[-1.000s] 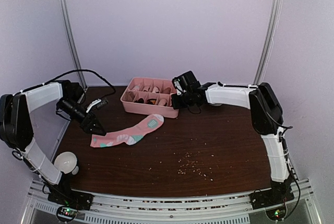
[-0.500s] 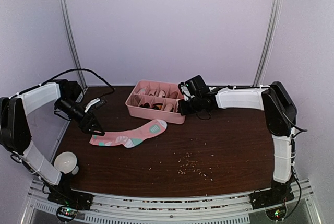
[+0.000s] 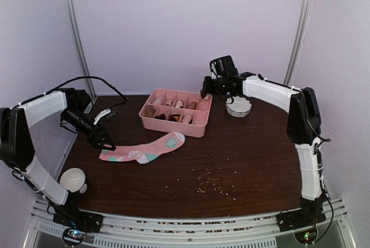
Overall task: Roll the socks
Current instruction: Place the sock in the storage box.
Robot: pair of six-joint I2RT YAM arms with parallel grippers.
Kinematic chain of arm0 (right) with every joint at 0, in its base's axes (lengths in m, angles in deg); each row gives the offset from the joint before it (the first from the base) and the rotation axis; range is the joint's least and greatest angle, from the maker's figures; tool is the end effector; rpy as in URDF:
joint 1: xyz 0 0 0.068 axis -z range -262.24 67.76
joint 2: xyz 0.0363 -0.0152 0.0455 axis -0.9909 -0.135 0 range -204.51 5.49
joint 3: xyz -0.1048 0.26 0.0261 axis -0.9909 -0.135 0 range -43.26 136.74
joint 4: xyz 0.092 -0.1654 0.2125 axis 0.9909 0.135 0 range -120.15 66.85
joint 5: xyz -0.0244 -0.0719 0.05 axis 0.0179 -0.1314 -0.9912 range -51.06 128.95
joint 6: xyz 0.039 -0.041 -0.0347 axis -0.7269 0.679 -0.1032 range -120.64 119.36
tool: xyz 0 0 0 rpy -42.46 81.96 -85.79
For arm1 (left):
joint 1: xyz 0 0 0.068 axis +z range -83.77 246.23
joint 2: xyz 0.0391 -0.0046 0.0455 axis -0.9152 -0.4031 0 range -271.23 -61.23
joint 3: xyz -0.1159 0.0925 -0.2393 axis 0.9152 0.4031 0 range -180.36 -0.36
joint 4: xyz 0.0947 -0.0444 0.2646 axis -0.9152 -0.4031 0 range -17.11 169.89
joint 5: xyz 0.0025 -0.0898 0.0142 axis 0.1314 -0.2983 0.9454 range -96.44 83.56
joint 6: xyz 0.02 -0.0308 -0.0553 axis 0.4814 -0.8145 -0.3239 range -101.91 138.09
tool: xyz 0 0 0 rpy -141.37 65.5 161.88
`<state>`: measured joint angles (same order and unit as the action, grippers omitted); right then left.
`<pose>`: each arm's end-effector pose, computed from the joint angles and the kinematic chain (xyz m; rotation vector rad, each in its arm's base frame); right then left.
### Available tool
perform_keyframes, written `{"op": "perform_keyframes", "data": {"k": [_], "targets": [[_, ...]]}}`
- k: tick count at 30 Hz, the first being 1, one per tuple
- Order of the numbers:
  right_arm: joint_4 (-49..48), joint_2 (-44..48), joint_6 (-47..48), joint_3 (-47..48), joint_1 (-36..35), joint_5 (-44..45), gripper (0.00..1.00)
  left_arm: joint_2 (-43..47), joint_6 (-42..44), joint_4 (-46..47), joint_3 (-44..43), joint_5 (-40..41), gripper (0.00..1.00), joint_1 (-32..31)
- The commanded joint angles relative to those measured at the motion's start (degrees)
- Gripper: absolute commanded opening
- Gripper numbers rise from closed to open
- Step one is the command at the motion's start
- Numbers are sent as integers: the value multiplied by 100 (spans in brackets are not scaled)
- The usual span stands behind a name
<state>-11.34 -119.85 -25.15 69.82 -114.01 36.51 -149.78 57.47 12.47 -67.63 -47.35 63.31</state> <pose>0.4769 0.2981 0.2724 -0.1639 2.1708 0.6208 0.2864 -0.0491 0.2307 0.9987 2.5502 -0.9603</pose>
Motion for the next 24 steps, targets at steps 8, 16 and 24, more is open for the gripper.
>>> {"op": "perform_keyframes", "data": {"k": [8, 16, 24], "targets": [[591, -859, -495, 441, 101, 213, 0, 22, 150, 27, -1, -11, 98, 58], [815, -1085, -669, 679, 101, 723, 5, 128, 154, 27, 61, -49, 98, 58], [616, -1088, -535, 797, 99, 443, 41, 200, 172, 43, 166, -87, 98, 58]]}}
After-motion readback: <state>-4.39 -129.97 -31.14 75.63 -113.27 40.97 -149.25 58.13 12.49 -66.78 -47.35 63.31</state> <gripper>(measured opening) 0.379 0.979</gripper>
